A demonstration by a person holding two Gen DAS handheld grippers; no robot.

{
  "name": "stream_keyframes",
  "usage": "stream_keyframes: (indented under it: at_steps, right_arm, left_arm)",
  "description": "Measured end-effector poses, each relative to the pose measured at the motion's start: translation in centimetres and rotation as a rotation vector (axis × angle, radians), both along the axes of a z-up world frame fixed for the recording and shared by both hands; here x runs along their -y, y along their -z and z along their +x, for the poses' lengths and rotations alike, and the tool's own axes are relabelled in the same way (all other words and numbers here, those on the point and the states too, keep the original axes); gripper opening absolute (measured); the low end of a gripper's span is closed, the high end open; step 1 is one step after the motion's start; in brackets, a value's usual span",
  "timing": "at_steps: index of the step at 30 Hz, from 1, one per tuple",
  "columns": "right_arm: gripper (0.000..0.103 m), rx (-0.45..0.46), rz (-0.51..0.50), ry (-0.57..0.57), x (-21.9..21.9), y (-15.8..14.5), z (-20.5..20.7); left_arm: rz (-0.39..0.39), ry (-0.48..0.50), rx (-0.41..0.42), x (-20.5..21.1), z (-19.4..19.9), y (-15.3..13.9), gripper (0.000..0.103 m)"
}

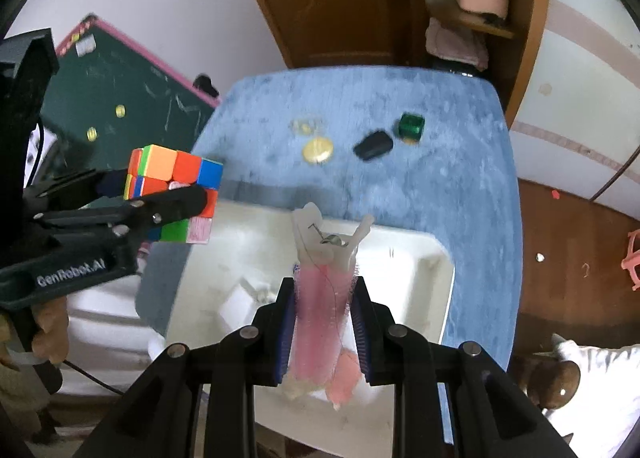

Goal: Organize rigid objects
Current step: 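Carry the cube with the left gripper into the tray while the right gripper carries the pink item, then open both grippers to release the cube and pink item in the tray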

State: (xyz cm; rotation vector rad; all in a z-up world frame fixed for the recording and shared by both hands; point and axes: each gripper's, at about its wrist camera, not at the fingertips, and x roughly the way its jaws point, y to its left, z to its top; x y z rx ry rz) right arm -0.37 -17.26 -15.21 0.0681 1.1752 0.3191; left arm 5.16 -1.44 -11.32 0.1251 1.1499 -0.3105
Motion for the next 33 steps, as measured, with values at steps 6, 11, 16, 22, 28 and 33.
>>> stream_keyframes:
  at_steps: [6, 11, 16, 22, 28, 33]
  right_arm:
    - [0.027, -0.023, -0.086, -0.018, -0.8, 2.9, -1.6]
    - [0.027, -0.078, -0.141, -0.037, -1.1, 5.5, -2.5]
    - [0.027, -0.127, -0.182, -0.067, -1.9, 7.8, -3.1]
    - [0.029, -0.177, -0.195, -0.078, -2.2, 9.5, -3.2]
    - [0.037, -0.204, -0.212, -0.076, -2.3, 10.1, -3.0]
    - [0.055, -0.188, -0.203, -0.073, -2.4, 9.6, -3.0]
  left_arm:
    - [0.056, -0.012, 0.000, 0.1, -3.2, 3.2, 0.063]
    - [0.104, -0.019, -0.022, 0.0, -4.8, 5.6, 0.063]
    - [0.111, -0.032, -0.054, -0.3, -5.6, 7.6, 0.063]
    - [0.125, -0.038, -0.106, -0.4, -6.0, 9.6, 0.064]
    - [0.126, -0.064, -0.146, -1.0, -5.9, 10.6, 0.065]
    - [0.116, -0.074, -0.147, -1.3, -5.8, 10.1, 0.073]
